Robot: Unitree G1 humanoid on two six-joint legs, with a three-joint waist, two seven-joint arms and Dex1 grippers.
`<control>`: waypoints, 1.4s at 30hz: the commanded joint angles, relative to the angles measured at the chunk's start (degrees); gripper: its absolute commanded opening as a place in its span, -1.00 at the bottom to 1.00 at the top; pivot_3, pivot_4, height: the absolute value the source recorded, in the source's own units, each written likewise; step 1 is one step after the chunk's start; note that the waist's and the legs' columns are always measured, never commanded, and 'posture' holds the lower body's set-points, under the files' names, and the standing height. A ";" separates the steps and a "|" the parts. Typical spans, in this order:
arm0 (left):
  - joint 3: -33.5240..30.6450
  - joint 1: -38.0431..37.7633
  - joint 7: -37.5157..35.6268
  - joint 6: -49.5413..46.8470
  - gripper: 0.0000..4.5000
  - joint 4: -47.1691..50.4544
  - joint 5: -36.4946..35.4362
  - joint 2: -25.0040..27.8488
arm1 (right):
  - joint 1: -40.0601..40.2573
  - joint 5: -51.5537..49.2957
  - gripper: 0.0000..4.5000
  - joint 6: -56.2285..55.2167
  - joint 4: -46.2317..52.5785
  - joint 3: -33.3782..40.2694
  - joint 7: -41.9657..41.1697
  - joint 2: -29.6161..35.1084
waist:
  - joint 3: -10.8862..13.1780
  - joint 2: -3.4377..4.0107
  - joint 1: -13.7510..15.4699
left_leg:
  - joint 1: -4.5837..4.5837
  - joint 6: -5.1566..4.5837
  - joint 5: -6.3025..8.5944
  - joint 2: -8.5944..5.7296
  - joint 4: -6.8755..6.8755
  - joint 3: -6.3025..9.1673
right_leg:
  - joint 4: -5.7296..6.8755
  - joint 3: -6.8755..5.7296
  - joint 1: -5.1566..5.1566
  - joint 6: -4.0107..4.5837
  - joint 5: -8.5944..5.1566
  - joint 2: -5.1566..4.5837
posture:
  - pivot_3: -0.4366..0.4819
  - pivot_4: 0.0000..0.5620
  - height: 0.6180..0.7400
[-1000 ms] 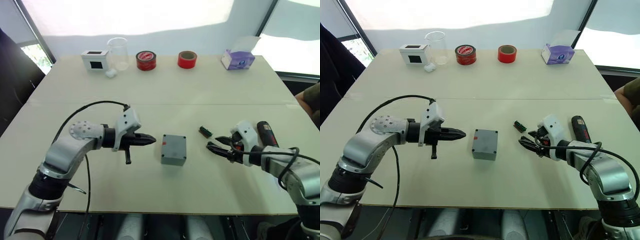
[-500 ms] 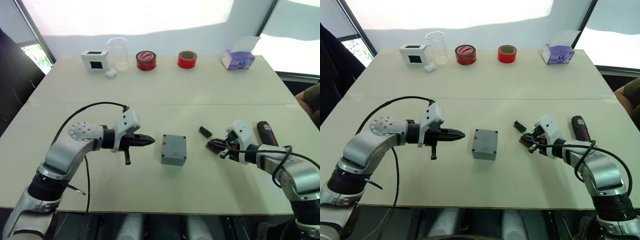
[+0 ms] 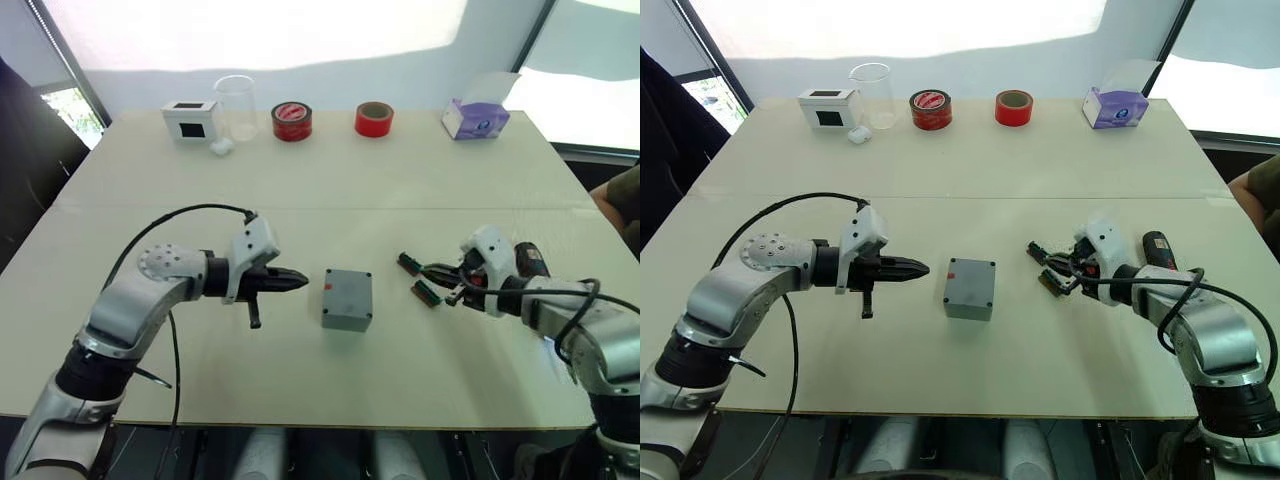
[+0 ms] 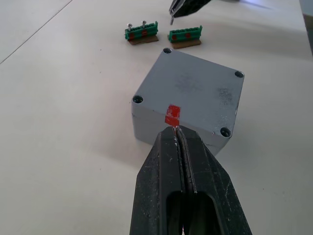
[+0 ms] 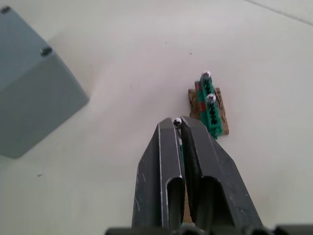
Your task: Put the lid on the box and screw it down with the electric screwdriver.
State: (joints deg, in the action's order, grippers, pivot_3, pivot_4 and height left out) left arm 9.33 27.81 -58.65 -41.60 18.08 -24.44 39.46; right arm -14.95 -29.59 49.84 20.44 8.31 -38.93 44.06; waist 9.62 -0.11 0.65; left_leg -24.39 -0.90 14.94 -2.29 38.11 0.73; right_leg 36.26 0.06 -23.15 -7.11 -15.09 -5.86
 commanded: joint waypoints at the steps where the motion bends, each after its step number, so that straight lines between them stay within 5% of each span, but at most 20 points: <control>1: -1.13 0.78 -0.76 0.84 -1.00 0.28 -0.82 0.73 | -4.30 -4.78 -0.95 2.85 5.06 1.46 -0.98 0.21 | 0.00 0.00 -0.03 | 0.00 0.00 0.00 0.00 0.00 0.00 | 0.00 0.00 0.00 0.00 0.00 0.00 | -0.05 -0.47 1.00; 10: -1.67 -0.24 -1.07 -0.47 -1.00 1.58 -1.76 1.54 | -6.33 -5.59 -0.95 4.13 7.43 -6.08 -0.03 -3.67 | 0.00 0.00 -0.03 | 0.00 0.00 0.00 0.00 0.00 0.02 | 0.01 0.00 0.00 0.00 0.00 -0.01 | -0.05 -0.47 1.00; 42: -0.65 -1.53 1.29 0.15 -1.00 2.38 -1.87 2.08 | -6.79 -1.02 -0.95 -0.55 3.19 -11.64 -1.64 -5.08 | 0.00 0.00 0.00 | -0.01 0.01 0.00 0.00 0.00 0.02 | 0.02 0.00 -0.02 0.00 0.00 0.00 | -0.05 -0.47 1.00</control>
State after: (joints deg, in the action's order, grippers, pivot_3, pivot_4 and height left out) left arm 9.33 26.03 -57.34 -42.20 18.90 -26.35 41.11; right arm -20.77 -30.68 50.24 23.20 -3.67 -40.25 39.18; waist 9.62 -0.12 0.65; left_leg -24.40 -0.89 14.93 -2.29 38.11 0.75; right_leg 36.28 0.05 -23.17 -7.10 -15.10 -5.86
